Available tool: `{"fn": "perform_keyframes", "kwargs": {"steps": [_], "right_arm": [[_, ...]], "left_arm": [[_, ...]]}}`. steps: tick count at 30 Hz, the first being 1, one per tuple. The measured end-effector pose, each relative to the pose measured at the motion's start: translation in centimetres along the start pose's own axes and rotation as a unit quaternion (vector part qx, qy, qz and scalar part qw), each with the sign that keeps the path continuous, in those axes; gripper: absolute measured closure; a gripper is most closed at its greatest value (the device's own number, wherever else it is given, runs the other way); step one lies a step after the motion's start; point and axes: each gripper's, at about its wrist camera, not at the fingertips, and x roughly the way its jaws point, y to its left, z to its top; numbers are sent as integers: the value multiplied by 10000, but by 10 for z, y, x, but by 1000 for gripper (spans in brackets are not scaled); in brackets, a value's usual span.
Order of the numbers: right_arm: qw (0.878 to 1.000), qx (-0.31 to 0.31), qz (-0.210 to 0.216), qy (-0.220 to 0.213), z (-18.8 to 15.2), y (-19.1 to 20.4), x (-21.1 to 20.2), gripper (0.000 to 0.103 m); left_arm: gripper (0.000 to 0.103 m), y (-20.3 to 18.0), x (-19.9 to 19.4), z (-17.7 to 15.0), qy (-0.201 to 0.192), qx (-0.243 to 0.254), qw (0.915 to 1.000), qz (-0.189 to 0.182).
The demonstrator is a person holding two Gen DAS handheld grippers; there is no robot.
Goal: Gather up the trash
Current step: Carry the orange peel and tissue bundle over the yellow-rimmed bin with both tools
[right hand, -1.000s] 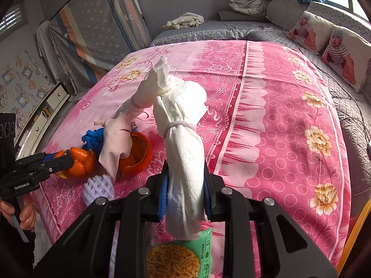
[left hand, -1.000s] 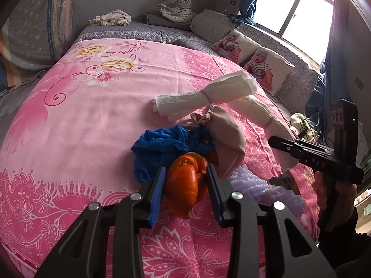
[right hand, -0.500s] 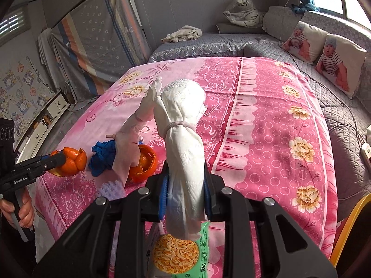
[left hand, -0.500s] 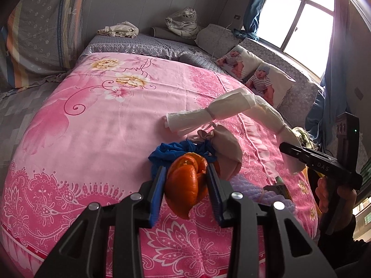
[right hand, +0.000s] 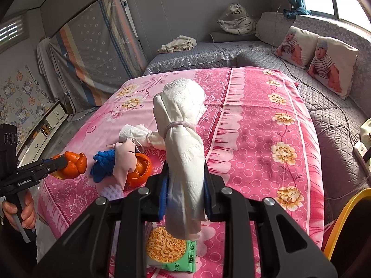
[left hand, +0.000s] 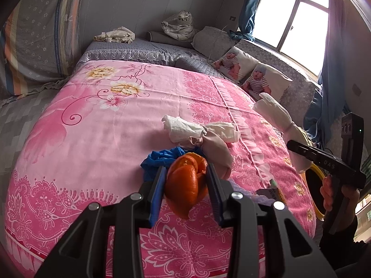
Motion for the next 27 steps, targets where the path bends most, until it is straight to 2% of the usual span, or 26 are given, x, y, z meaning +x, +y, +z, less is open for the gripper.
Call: {"fn": "perform_keyframes", "kwargs": {"steps": [27], "right_arm": [[9994,317,-60,-134,-11,-35,-20,80]], "left_arm": [[70,-48,17,5,164,442,9988,-153]]}}
